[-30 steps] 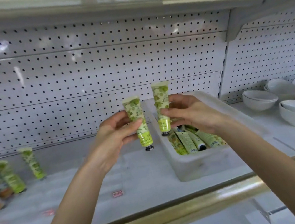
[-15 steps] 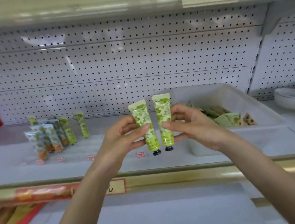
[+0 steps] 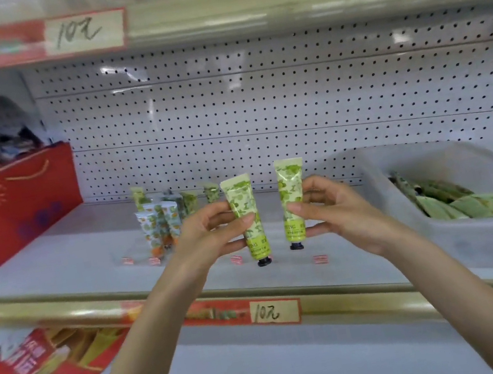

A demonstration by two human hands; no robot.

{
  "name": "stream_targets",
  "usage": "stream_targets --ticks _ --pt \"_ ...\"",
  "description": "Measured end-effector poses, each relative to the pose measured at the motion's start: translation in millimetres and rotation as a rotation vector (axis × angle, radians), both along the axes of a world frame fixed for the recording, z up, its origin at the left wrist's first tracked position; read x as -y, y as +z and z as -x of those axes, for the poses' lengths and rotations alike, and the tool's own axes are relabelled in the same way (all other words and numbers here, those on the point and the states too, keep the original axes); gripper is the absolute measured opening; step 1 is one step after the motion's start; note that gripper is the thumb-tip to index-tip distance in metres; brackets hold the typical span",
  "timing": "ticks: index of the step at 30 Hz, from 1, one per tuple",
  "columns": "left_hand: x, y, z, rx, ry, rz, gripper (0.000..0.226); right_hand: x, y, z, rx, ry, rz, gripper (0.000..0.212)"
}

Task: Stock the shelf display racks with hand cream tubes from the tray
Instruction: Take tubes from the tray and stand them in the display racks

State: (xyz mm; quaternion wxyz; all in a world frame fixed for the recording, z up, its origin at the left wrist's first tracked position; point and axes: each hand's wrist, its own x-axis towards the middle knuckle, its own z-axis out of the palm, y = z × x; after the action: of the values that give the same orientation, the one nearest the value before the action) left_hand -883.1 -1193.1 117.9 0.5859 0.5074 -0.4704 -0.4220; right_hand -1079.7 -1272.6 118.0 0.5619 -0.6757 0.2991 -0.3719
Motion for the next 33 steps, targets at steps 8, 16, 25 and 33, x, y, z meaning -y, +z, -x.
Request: stream_targets --ticks 8,16,25,33 --pt "13 18 -121 0.144 0.052 0.129 0.026 26 -13 -81 0.112 -0.184 -0.057 0.027" --pt "33 15 -167 0.179 -0.013 0.157 0.030 64 -37 -124 0.014 -0.405 -0.022 0.015" --pt "55 13 -180 0.222 -0.025 0.179 0.034 110 -58 -145 -0.263 -0.475 0.084 0.015" --pt "69 16 -187 0.256 0.027 0.179 0.033 129 -68 -145 -0.242 -0.495 0.088 0.014"
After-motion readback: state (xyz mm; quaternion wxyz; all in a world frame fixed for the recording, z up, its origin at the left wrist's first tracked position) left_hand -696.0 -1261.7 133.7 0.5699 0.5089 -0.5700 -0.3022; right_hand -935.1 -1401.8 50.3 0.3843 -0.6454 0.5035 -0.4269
